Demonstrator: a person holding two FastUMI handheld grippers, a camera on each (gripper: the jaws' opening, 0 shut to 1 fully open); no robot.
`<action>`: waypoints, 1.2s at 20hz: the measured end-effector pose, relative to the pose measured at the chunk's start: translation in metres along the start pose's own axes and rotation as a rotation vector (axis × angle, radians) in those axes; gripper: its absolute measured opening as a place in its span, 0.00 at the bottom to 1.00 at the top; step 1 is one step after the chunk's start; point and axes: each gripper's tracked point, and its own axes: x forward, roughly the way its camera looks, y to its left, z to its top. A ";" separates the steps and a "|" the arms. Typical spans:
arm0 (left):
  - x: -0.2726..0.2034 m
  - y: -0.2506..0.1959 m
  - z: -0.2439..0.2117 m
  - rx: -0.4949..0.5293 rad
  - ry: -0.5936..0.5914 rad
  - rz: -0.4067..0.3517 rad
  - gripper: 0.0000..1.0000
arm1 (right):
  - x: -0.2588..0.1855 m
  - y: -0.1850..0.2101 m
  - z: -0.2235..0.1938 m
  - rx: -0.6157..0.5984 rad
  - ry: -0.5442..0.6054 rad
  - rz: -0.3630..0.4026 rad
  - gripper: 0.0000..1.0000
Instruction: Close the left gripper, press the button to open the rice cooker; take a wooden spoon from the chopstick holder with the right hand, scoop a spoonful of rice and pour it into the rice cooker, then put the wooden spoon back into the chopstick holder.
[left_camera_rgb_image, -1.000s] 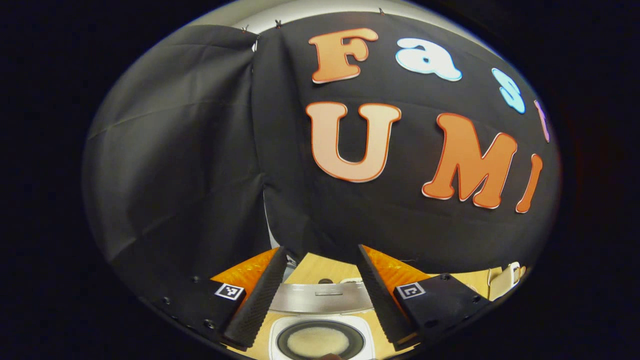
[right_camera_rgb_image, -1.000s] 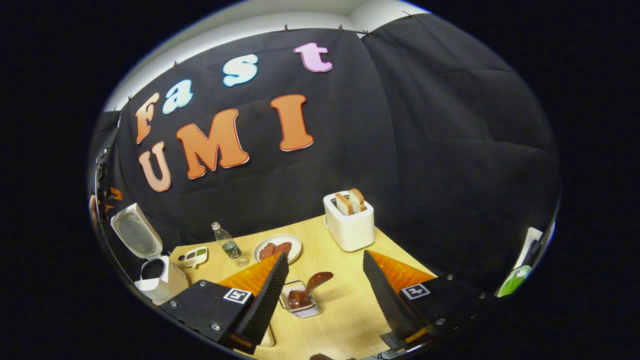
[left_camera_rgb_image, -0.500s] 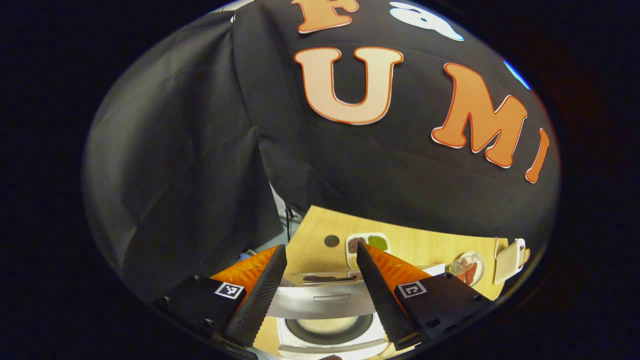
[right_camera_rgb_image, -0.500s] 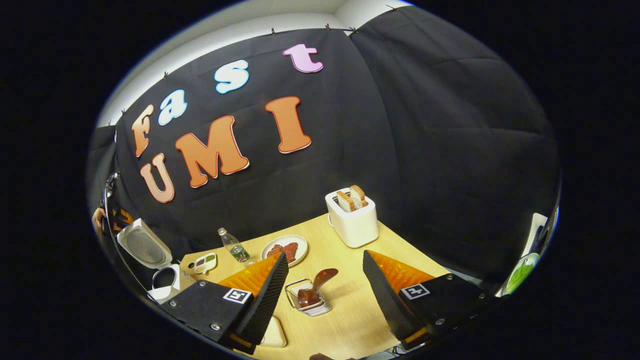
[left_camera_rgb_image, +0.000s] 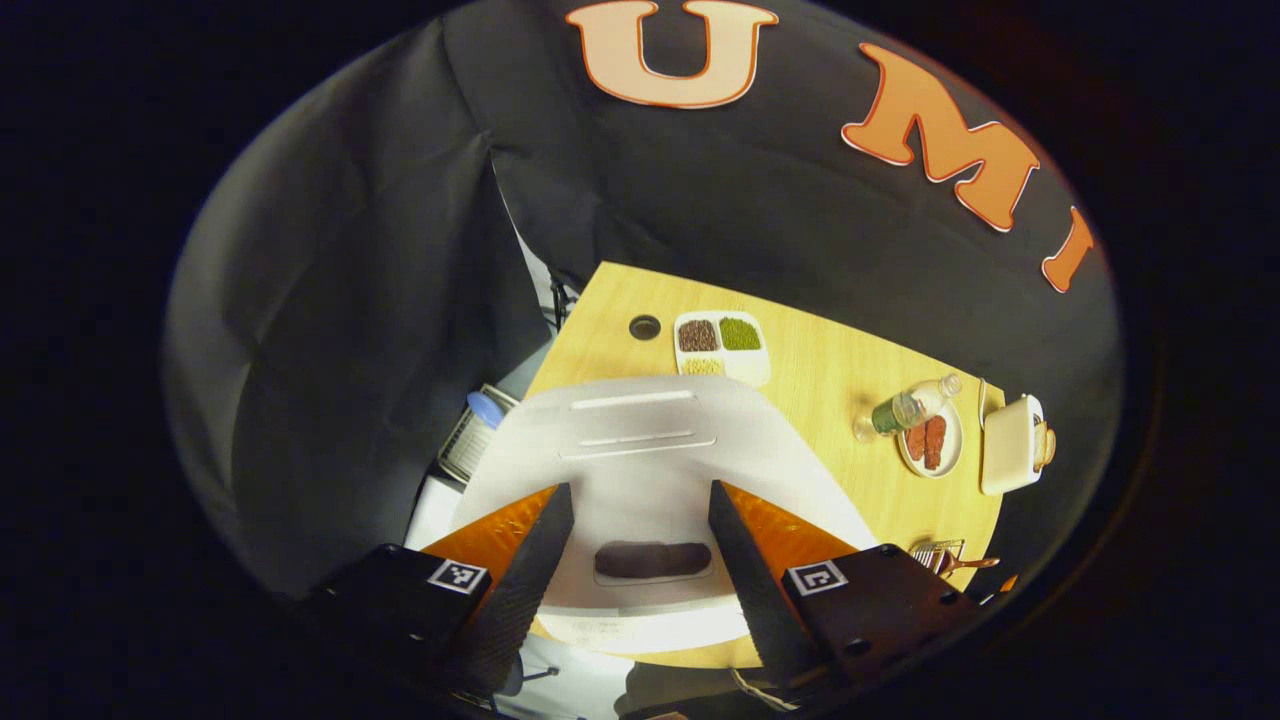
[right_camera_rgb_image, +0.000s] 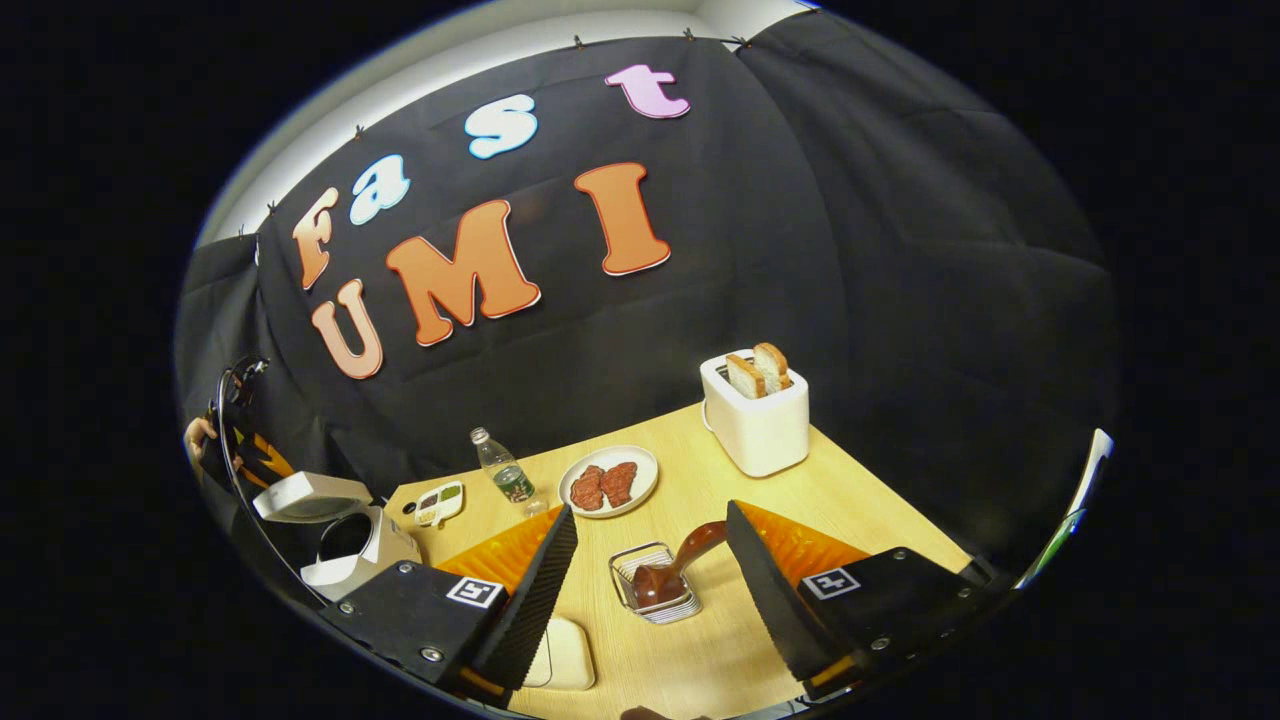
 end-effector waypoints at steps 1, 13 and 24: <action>0.005 -0.001 -0.011 -0.014 0.029 -0.008 0.94 | 0.003 0.003 -0.002 -0.006 0.008 0.008 0.93; 0.063 0.002 -0.082 -0.061 0.200 0.024 0.97 | 0.007 0.027 -0.016 -0.083 0.053 0.062 0.93; 0.060 -0.009 -0.077 -0.041 0.041 -0.026 0.98 | 0.015 0.037 0.005 -0.173 -0.019 0.040 0.93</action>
